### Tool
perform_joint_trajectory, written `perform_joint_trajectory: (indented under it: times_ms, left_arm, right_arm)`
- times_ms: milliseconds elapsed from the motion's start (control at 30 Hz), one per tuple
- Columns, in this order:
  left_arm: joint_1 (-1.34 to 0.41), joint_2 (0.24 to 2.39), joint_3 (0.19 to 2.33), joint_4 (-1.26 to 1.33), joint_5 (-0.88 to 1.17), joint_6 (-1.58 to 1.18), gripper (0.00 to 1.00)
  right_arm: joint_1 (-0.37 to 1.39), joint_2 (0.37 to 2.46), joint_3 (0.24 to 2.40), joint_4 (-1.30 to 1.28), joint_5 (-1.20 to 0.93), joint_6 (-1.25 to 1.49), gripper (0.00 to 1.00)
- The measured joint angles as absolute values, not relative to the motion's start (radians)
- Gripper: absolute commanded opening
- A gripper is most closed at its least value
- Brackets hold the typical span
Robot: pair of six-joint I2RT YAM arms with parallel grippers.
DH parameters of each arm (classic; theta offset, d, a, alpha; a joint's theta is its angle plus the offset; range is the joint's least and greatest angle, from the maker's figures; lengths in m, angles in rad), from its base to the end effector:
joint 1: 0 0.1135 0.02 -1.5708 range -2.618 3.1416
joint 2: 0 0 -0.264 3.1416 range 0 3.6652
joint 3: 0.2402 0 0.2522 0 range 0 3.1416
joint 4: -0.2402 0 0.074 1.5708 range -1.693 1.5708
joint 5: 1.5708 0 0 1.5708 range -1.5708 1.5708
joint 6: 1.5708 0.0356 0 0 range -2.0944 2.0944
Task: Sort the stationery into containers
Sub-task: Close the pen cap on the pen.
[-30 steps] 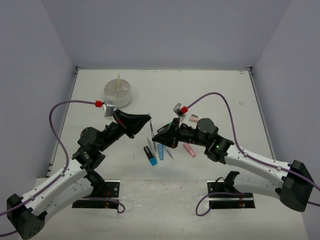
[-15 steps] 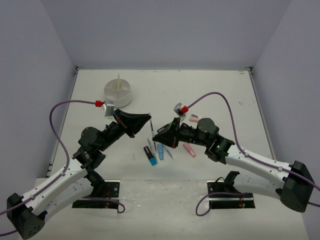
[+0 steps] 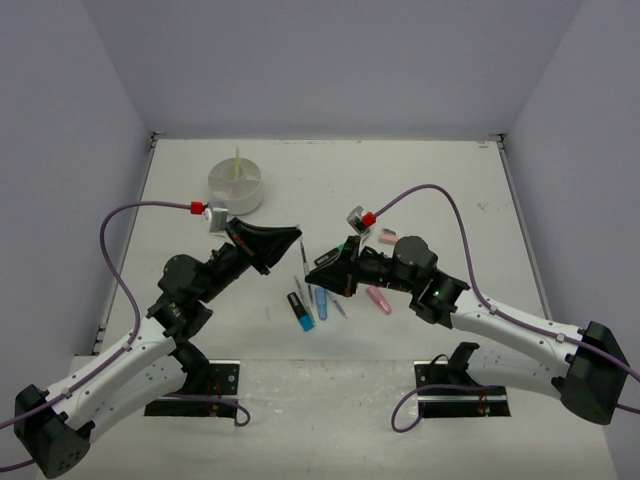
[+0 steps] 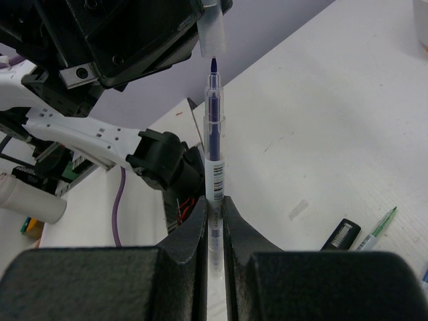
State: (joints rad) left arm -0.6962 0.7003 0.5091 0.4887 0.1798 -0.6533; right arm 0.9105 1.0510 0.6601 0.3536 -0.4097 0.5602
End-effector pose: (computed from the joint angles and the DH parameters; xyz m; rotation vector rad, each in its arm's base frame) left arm 0.1296 -0.1166 0.3279 0.1974 1.3732 -1.2605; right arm 0.1389 0.2020 0.3008 -0.6607 1.6900 1.4240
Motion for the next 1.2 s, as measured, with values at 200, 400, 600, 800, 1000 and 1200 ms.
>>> perform_joint_trajectory:
  times_ms: [200, 400, 600, 800, 1000, 1200]
  left_arm:
    - [-0.696, 0.701, 0.509, 0.489, 0.170, -0.654, 0.00]
    - [-0.696, 0.701, 0.509, 0.489, 0.170, -0.662, 0.00]
    - [-0.696, 0.705, 0.509, 0.490, 0.174, -0.671, 0.00]
    - [-0.696, 0.708, 0.503, 0.495, 0.183, -0.682, 0.00]
    - [-0.696, 0.710, 0.495, 0.512, 0.194, -0.697, 0.00]
    - [-0.696, 0.709, 0.487, 0.555, 0.194, -0.720, 0.00]
  right_arm:
    - [0.911, 1.051, 0.660, 0.359, -0.410, 0.560, 0.00]
    - [0.911, 1.051, 0.660, 0.359, -0.409, 0.560, 0.00]
    - [0.911, 1.050, 0.662, 0.351, -0.405, 0.558, 0.00]
    - [0.911, 1.050, 0.688, 0.331, -0.383, 0.545, 0.00]
    - [0.910, 1.052, 0.718, 0.298, -0.367, 0.531, 0.00]
    - [0.905, 1.057, 0.766, 0.264, -0.355, 0.506, 0.00]
